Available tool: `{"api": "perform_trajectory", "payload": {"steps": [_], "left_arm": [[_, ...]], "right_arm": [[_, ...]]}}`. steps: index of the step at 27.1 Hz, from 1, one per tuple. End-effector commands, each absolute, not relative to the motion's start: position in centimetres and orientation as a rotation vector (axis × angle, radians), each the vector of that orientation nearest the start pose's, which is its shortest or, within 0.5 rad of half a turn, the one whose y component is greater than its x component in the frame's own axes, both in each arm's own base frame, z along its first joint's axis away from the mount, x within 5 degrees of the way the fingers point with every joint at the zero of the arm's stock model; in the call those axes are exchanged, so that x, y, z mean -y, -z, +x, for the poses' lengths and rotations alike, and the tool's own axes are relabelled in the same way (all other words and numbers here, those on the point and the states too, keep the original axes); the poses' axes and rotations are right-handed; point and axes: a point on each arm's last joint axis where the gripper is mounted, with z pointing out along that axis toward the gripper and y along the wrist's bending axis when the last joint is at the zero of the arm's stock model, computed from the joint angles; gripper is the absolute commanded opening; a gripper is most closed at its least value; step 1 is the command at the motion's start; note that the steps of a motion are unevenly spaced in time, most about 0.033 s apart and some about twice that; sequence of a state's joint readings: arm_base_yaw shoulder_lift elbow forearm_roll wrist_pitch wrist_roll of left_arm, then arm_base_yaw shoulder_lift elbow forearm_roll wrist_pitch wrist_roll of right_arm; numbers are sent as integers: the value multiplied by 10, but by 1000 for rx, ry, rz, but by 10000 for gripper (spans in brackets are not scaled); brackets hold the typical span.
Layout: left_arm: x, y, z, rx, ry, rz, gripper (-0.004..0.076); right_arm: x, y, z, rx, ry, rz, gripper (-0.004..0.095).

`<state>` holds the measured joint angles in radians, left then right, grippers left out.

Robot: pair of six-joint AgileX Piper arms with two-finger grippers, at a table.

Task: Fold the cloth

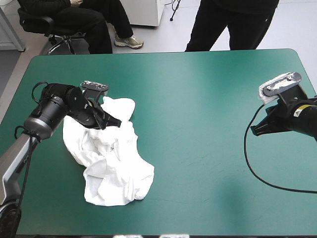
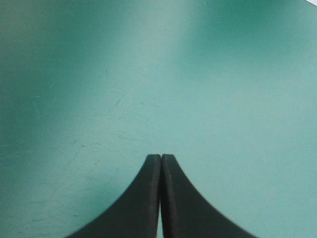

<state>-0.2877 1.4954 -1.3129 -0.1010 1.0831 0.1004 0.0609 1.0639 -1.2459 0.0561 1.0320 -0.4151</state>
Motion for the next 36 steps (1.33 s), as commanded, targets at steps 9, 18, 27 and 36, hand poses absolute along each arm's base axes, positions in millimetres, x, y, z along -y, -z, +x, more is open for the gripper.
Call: {"api": "perform_trajectory", "payload": {"steps": [9, 18, 27, 36], "left_arm": [[76, -408, 244, -2483, 146, 426, 8], [83, -389, 272, -2504, 120, 435, 479], [97, -319, 325, -2696, 65, 471, 493], [105, -243, 361, -2886, 62, 465, 493]], "right_arm": [[-14, -431, 186, -2162, 130, -497, -13], [-14, -432, 185, -2158, 129, -496, -13], [-14, -431, 184, -2174, 121, -496, -13], [-27, -430, 182, -2160, 95, -580, -13]]}}
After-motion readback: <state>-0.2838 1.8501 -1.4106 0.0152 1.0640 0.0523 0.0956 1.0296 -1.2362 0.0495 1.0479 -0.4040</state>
